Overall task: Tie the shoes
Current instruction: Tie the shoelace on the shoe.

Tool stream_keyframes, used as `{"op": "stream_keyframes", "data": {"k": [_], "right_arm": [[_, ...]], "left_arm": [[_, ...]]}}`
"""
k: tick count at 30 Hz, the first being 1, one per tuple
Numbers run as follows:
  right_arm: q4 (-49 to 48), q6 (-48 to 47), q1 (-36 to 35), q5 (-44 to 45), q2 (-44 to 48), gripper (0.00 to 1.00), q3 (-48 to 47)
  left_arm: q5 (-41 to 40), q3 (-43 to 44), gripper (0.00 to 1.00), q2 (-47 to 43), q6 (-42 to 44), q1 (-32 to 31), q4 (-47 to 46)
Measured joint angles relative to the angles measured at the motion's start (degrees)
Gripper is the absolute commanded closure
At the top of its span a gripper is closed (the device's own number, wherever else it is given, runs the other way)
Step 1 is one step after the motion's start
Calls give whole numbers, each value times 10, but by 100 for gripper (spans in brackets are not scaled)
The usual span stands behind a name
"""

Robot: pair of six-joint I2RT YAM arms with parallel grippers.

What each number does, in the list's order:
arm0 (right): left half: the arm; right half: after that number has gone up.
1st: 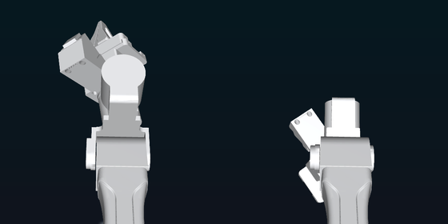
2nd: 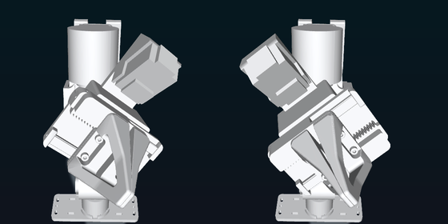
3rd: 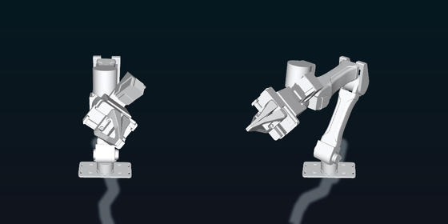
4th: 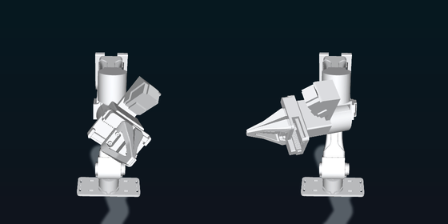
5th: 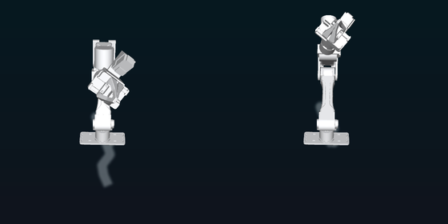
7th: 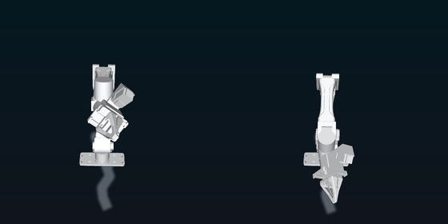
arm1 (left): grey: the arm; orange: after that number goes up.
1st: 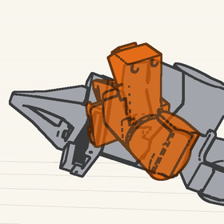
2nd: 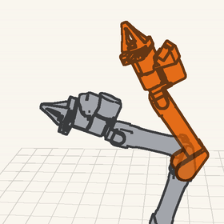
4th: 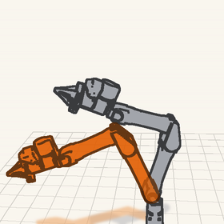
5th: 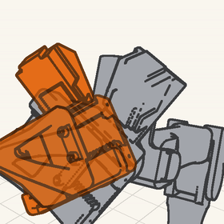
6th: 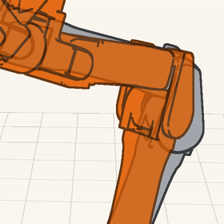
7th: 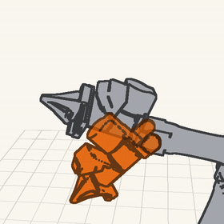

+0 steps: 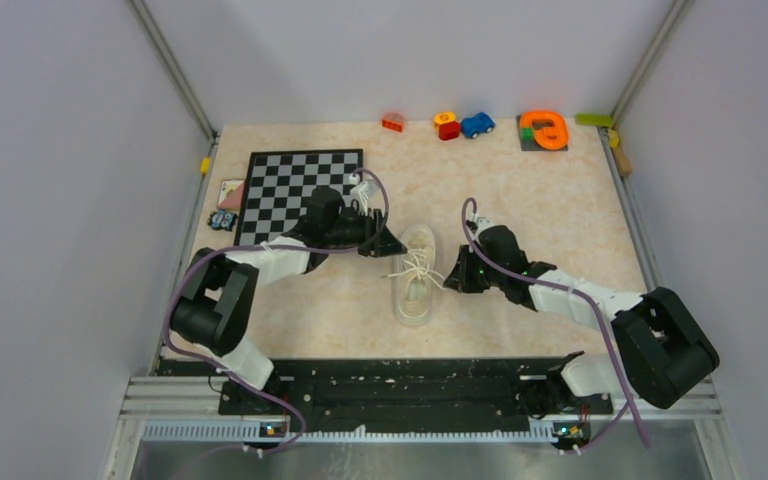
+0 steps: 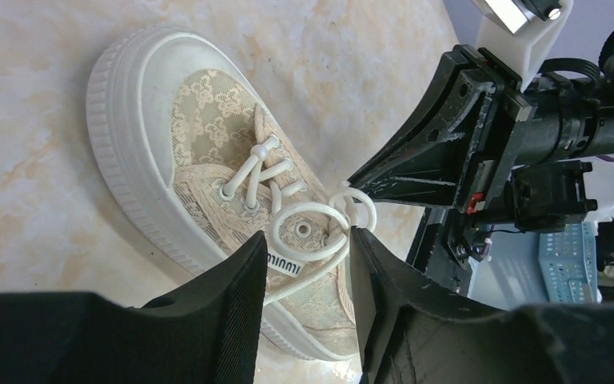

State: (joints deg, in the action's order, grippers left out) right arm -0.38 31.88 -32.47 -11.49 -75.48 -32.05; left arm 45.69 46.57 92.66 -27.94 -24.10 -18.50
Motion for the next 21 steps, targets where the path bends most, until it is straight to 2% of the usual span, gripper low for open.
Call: {"op": "stream_keyframes", "data": {"k": [9,15,17,21], "right_arm": [[0,-1,0,-5,0,100,0],[0,-3,0,-8,0,100,0],[0,-3,0,-10,0,100,0],[0,-3,0,-10,0,100,0]], "left_arm": [[-2,38,54,52,-2,-14,27],[6,47,83,64,-8,-16,32],[19,49,100,70,-14,-16,23],[39,49,100,72,-22,-16,16]]}}
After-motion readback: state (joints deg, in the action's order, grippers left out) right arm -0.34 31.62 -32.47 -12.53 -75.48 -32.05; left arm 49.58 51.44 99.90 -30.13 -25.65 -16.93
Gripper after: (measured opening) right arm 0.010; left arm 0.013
